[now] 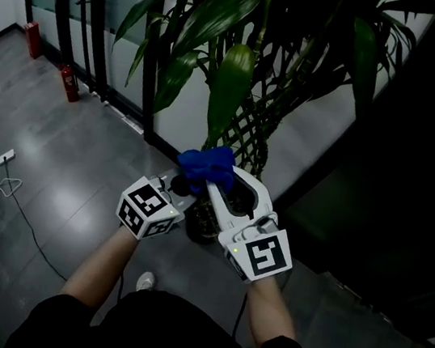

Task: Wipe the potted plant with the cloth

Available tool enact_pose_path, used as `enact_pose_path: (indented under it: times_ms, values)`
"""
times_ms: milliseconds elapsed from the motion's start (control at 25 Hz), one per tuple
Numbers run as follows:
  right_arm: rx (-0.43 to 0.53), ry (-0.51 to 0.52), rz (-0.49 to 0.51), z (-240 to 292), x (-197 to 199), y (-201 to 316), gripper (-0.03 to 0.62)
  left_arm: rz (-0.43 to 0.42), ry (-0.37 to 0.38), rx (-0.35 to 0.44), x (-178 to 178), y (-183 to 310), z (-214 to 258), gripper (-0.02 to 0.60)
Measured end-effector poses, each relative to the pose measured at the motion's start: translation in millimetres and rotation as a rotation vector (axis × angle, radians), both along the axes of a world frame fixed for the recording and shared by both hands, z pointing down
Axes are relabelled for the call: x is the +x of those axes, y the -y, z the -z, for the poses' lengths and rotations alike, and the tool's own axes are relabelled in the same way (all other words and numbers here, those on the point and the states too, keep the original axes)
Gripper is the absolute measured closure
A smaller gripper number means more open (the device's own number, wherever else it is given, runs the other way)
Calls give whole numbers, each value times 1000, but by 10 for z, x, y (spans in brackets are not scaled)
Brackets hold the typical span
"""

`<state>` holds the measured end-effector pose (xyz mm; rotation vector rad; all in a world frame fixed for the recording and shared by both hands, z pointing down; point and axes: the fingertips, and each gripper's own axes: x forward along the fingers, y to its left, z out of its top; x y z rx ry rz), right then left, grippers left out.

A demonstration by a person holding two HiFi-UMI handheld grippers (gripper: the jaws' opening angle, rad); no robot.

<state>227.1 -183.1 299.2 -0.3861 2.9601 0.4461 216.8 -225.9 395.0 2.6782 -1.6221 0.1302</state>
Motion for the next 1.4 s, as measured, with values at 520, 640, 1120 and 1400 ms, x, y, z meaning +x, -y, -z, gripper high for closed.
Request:
enact_pose_path:
  times_ms: [520,640,1120,1400]
  values:
    - [-115,43,47,-292,43,-208,490,102,13,-73,-204,-454,-322,574]
    - [-109,48,37,-227,-81,-305,490,86,17,-57,-408,-485,-277,575]
    - [-127,43,-315,-449,-942,45,490,-233,28,-5,-1589,-172,-185,574]
    - [-52,80,-642,-277,-906,98,490,-443,47,34,-1835,183,-2,574]
